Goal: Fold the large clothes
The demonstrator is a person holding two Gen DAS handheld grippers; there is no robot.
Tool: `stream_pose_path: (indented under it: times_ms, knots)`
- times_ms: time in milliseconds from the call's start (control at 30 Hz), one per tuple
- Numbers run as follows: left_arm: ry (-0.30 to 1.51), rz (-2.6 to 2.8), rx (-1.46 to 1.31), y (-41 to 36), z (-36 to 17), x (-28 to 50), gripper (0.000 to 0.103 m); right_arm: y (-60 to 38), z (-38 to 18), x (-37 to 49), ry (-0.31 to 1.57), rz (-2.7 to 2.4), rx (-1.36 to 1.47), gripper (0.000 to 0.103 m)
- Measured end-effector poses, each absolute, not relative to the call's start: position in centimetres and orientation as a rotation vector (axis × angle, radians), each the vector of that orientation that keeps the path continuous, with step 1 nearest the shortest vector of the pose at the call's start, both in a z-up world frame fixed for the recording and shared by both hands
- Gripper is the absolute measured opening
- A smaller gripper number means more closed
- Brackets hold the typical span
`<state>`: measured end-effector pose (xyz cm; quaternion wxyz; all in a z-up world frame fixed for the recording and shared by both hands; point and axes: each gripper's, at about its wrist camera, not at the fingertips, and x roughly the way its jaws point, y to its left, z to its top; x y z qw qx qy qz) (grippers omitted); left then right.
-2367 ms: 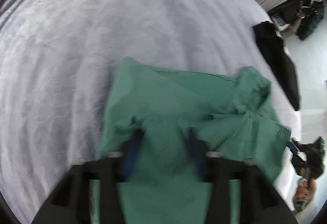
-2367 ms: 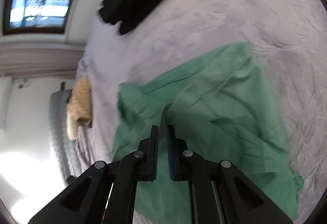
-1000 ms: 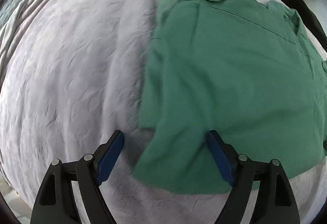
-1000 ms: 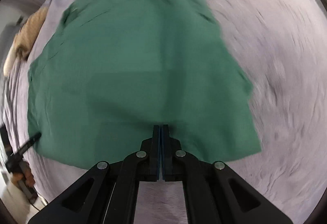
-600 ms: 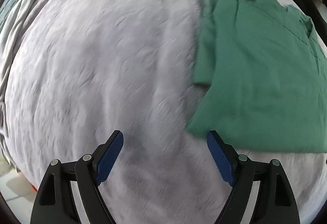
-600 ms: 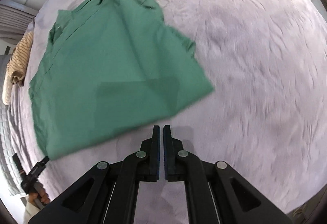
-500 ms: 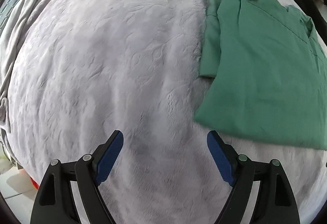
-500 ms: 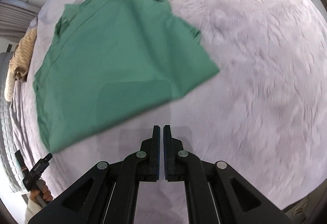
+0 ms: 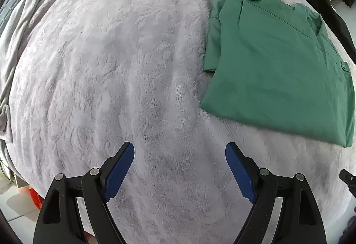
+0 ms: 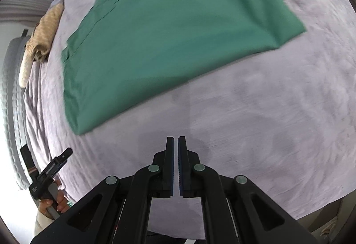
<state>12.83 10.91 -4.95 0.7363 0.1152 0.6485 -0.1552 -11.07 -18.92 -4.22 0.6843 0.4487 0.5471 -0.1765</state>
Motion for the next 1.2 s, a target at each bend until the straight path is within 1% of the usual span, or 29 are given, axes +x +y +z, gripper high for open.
stream_pose_path:
  times_ms: [33, 67, 167, 200, 233, 267, 300, 400, 467, 533, 633, 667, 700, 1067, 1200]
  knots:
    - [1.427, -0.343, 0.250, 11.1, -5.0, 12.8, 0.088, -18.6, -4.3, -10.7, 1.230, -0.390, 1.004, 0.004]
    - [1.429, -0.343, 0.249, 11.4, -4.9, 12.8, 0.103, -18.2, -4.3, -10.5, 1.233, -0.385, 1.004, 0.004]
    - [1.419, -0.347, 0.249, 12.7, -5.0, 12.7, 0.103, -17.0, -4.3, -9.9, 1.242, -0.374, 1.005, 0.008]
    - [1.420, -0.351, 0.249, 12.9, -5.0, 12.7, 0.103, -16.5, -4.3, -9.6, 1.245, -0.373, 1.004, 0.016]
    - [1.423, -0.354, 0.250, 13.2, -5.0, 12.7, 0.103, -16.2, -4.3, -9.6, 1.246, -0.373, 1.003, 0.033]
    - [1.426, -0.357, 0.251, 13.3, -4.9, 12.7, 0.103, -15.9, -4.3, -9.5, 1.246, -0.372, 1.001, 0.042]
    - [1.429, -0.362, 0.252, 13.9, -5.1, 12.8, 0.103, -15.5, -4.2, -9.3, 1.246, -0.371, 0.998, 0.053]
    - [1.429, -0.369, 0.254, 14.7, -5.1, 12.8, 0.103, -14.6, -4.0, -8.8, 1.257, -0.359, 0.989, 0.054]
    - [1.431, -0.374, 0.253, 15.1, -5.2, 12.7, 0.103, -14.0, -3.9, -8.4, 1.252, -0.346, 0.985, 0.062]
    - [1.435, -0.377, 0.251, 15.2, -5.1, 12.7, 0.103, -13.6, -3.5, -7.9, 1.230, -0.336, 0.971, 0.083]
    - [1.437, -0.382, 0.255, 15.8, -5.4, 13.1, 0.103, -13.1, -3.0, -7.4, 1.207, -0.339, 0.957, 0.089]
    - [1.438, -0.384, 0.258, 15.9, -5.5, 13.3, 0.103, -13.0, -3.0, -7.3, 1.203, -0.342, 0.957, 0.093]
    - [1.439, -0.387, 0.262, 16.1, -5.7, 13.4, 0.103, -12.8, -3.0, -7.2, 1.192, -0.343, 0.960, 0.103]
    - [1.452, -0.387, 0.275, 15.4, -6.0, 14.1, 0.103, -10.9, -4.2, -6.2, 1.227, -0.288, 0.991, 0.103]
    - [1.464, -0.383, 0.280, 14.9, -7.3, 14.6, 0.103, -10.4, -4.6, -6.3, 1.209, -0.273, 1.055, 0.103]
